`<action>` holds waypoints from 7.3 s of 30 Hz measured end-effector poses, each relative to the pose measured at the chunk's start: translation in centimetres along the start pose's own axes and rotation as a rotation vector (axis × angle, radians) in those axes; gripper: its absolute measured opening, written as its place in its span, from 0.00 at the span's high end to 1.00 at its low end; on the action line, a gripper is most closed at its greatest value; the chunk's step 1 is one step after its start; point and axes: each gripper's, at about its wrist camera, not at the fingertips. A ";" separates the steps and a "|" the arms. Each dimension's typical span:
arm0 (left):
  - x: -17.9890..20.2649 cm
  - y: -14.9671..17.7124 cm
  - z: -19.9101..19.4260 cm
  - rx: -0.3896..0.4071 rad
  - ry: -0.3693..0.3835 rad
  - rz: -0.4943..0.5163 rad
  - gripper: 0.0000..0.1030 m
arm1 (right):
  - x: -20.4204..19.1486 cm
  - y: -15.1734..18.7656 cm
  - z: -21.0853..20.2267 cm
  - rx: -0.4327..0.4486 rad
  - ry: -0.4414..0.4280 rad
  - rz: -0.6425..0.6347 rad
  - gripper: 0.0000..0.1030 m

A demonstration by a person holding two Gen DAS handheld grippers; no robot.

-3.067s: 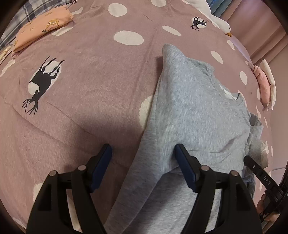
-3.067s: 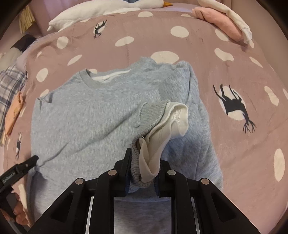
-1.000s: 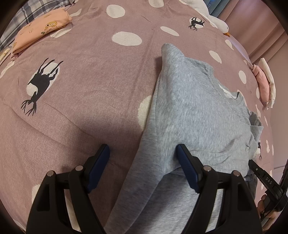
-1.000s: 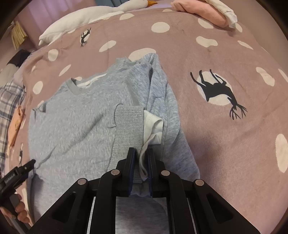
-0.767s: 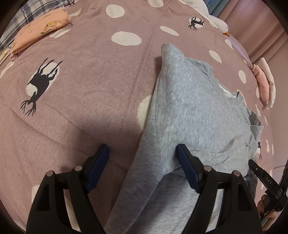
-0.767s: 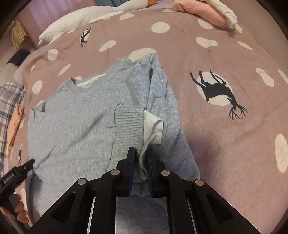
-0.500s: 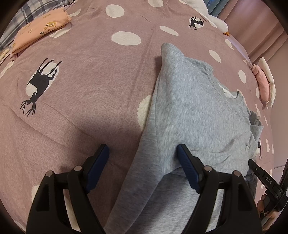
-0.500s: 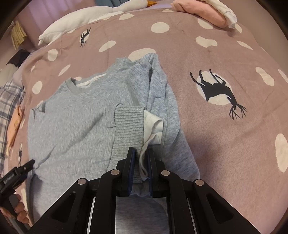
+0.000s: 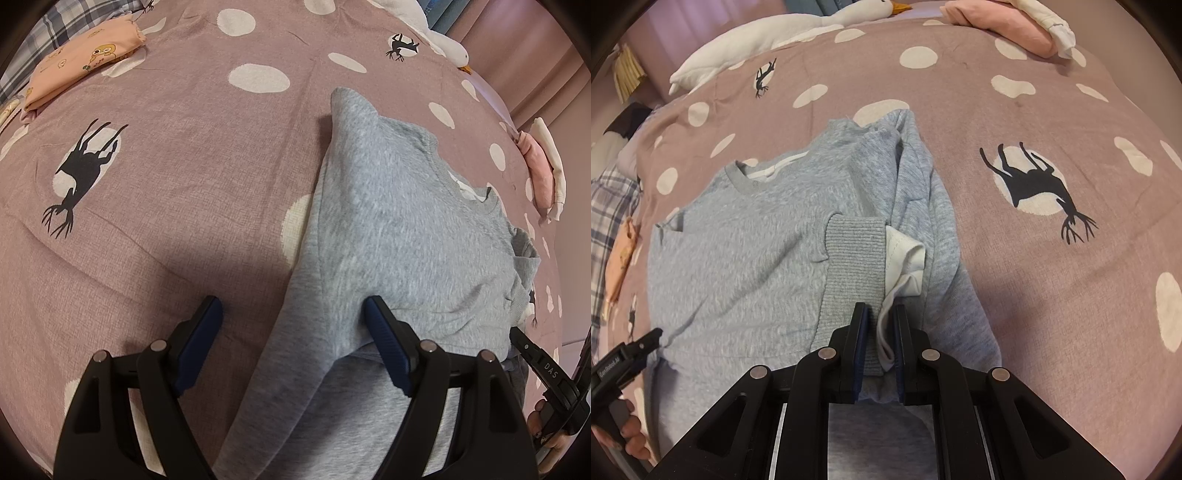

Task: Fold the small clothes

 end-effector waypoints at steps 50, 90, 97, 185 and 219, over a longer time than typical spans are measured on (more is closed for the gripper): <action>-0.3 3.5 -3.2 0.024 -0.048 0.118 0.21 | -0.7 1.6 -2.1 0.061 0.061 0.016 0.83; -6.7 8.5 -9.9 -0.163 0.159 0.179 0.09 | -1.7 8.1 -15.4 0.286 0.011 -0.159 0.17; -8.1 10.5 -9.2 -0.238 0.144 0.185 0.17 | -1.0 11.8 -13.7 0.134 0.002 -0.133 0.17; -4.2 1.3 -9.2 -0.127 0.367 0.051 0.58 | 6.3 8.6 -13.7 0.153 -0.128 0.243 0.90; 1.0 2.7 -4.4 -0.139 0.226 0.225 0.39 | 7.1 9.6 -10.9 0.073 -0.051 0.106 0.40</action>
Point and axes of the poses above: each gripper's, at about its wrist camera, not at the fingertips, and z roughly the way its jaws point, x to its right, y to its underside, and after that the axes turned 14 degrees about -z, right-handed
